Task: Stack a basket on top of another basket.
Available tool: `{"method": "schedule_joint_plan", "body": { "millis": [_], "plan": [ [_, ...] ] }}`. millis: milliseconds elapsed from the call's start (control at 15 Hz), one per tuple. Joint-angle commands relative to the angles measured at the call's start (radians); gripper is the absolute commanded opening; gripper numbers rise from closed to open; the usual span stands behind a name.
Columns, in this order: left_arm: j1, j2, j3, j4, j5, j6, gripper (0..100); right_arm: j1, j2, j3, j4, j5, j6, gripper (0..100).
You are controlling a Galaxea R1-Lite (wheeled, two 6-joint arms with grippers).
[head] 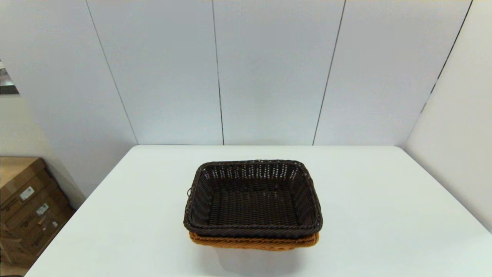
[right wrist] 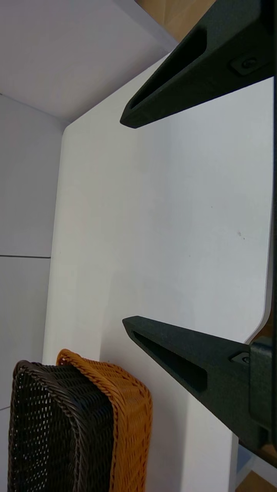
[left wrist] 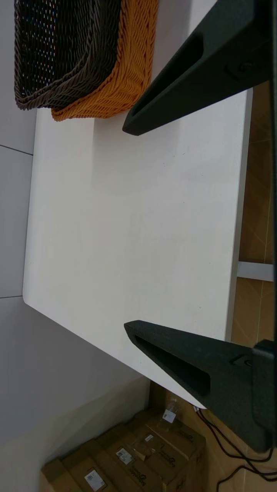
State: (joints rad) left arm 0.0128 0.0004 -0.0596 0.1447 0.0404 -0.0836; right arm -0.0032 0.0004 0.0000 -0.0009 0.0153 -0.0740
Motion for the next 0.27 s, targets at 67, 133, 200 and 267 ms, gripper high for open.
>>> {"method": "schedule_joint_plan", "body": {
  "millis": [67,133,200,267],
  "plan": [
    [0.000,-0.002,0.000,0.001,0.001,-0.001,100,0.000,0.000,0.002,-0.001,-0.003,0.007,100],
    [0.000,-0.002,0.000,0.001,0.001,-0.001,100,0.000,0.000,0.002,-0.001,-0.005,0.017,100],
    [0.000,-0.002,0.000,0.001,0.001,-0.001,100,0.000,0.000,0.002,-0.001,-0.006,0.026,100],
    [0.000,-0.002,0.000,0.001,0.001,-0.001,100,0.000,0.000,0.002,-0.001,-0.009,0.036,100]
  ]
}}
